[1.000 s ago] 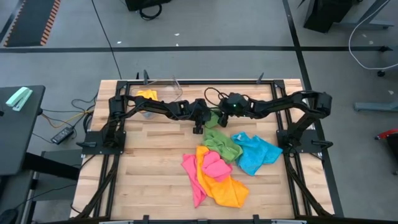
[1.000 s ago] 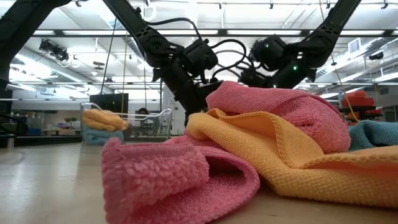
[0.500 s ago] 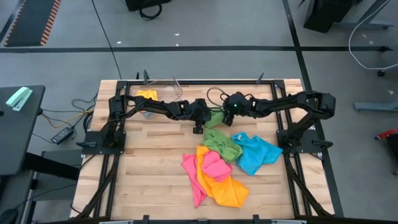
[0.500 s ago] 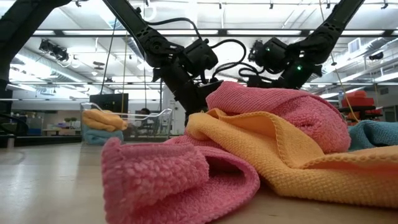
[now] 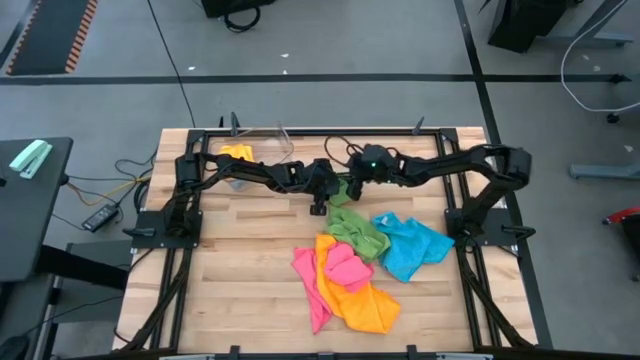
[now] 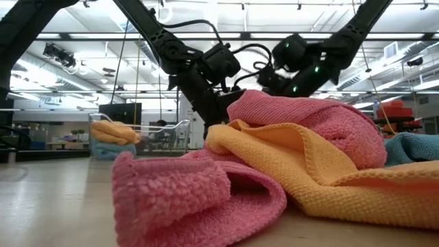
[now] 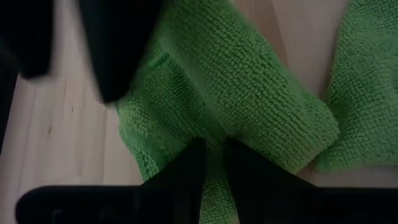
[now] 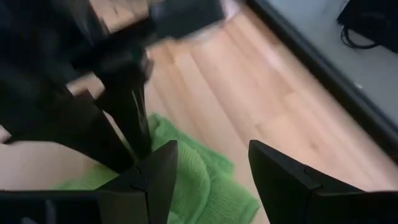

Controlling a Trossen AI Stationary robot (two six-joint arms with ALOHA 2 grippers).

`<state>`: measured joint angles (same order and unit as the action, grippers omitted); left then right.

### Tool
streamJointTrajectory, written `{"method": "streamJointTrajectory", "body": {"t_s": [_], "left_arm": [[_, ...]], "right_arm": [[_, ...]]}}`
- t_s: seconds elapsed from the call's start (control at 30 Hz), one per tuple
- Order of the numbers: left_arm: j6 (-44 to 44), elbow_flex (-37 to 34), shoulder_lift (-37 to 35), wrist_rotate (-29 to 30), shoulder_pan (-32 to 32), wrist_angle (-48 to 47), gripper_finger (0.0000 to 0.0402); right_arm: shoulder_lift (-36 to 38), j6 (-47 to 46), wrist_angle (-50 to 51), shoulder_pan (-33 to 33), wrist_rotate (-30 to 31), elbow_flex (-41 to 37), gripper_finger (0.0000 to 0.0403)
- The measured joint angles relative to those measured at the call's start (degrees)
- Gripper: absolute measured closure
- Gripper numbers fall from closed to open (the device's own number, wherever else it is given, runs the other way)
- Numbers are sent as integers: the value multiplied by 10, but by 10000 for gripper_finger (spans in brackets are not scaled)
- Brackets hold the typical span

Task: Fold microfiber towels
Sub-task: Fold the left green microfiber towel, then put the left green microfiber towel into the transparent bin

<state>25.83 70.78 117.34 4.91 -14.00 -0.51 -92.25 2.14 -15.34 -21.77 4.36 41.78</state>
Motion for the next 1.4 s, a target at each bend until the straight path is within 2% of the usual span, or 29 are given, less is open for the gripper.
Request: {"method": "streamJointTrajectory", "body": {"t_s": [0.33,0.47,0.57,0.9,1.03,1.23,1.4], "left_arm": [[-10,0,0,3,0,-23,317],[-12,0,0,4,-1,-26,313],[-11,0,0,5,-1,-27,313],[19,0,-67,5,1,-70,333],[31,0,-68,-7,4,-54,335],[46,-1,-55,-10,-1,-38,328],[48,1,-36,-9,-16,-3,329]], "right_arm": [[-116,-18,-33,13,12,2,196],[-132,-22,-37,16,18,3,196],[-116,-18,-31,17,18,2,196],[-5,45,-1,17,31,-2,196],[31,104,18,25,30,-1,196],[33,304,97,57,15,-1,196],[33,381,98,95,79,-1,196]]}}
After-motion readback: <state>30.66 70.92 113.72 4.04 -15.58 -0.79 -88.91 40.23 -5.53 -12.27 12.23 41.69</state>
